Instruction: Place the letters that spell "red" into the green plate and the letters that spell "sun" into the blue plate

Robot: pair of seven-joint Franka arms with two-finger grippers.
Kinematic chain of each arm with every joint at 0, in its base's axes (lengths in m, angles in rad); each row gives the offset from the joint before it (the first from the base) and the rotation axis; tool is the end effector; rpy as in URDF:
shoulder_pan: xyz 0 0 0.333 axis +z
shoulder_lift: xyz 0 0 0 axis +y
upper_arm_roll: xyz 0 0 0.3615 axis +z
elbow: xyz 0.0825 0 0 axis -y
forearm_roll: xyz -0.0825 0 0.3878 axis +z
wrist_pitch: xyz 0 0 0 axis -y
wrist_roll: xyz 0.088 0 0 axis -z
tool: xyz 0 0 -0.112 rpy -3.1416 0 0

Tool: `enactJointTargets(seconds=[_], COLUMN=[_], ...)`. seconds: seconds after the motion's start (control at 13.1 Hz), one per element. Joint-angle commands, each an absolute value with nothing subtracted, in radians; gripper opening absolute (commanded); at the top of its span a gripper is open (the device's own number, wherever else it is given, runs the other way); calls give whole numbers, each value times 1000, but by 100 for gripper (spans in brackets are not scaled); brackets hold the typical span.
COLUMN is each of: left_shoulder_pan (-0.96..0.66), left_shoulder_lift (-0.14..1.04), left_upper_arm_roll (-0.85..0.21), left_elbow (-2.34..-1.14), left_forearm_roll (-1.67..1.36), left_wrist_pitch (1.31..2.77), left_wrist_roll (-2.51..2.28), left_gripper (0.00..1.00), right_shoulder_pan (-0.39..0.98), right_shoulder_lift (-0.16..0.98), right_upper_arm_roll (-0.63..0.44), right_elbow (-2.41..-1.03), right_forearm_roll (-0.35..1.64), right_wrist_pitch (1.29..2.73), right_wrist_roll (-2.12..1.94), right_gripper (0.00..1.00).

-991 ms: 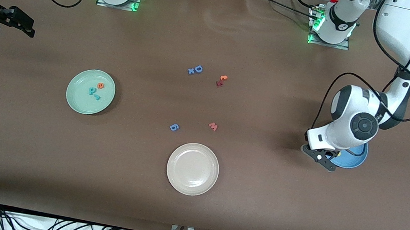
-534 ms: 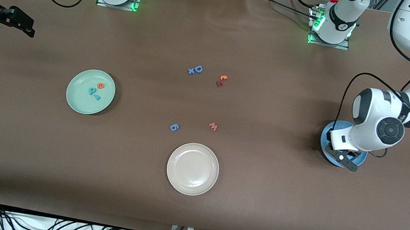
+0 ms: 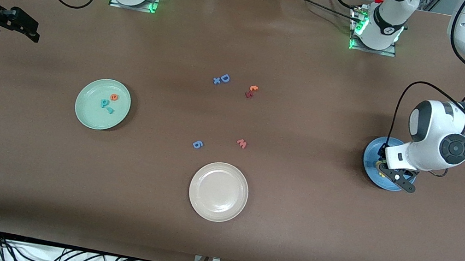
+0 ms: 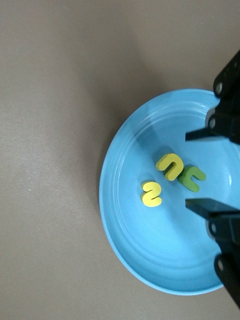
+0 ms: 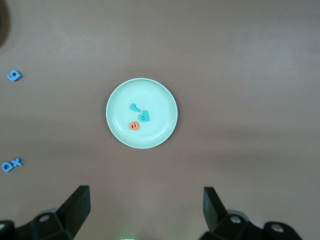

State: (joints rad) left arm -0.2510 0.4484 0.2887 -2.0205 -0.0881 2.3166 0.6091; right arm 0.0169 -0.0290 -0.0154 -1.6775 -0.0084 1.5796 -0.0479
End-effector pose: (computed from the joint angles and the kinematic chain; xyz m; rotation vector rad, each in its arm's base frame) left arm 0.6085 0.0138 0.2573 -3.0066 0.8096 0.2255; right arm 0.5451 -0.0002 0.6311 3.1324 0.0780 -0.1083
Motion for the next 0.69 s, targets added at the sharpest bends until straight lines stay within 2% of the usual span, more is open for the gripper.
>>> enactJointTargets(seconds=[0.0, 0.15, 0.46, 0.61], left_shoulder_pan=[-255, -256, -203, -148], left_shoulder_lift=[353, 270, 71, 48], left_upper_arm_roll=[288, 282, 220, 186], left_elbow=[-2002, -1944, -1922, -1835], left_forearm_roll=[-115, -103, -100, -100], left_wrist_pitch=[2249, 2128, 1991, 1898], left_wrist_roll=[583, 499, 281, 215], left_gripper=[100, 100, 100, 100], right_shoulder_pan=[14, 14, 14, 14], right_shoulder_lift=[-35, -35, -35, -35], right_upper_arm_roll=[-14, -14, -12, -12], right_elbow=[-1678, -1678, -1678, -1677], right_forearm_roll=[2, 2, 2, 2], right_wrist_pitch=[1574, 1574, 1575, 1577], right_wrist_roll=[-58, -60, -58, -58], right_gripper=[100, 100, 100, 100])
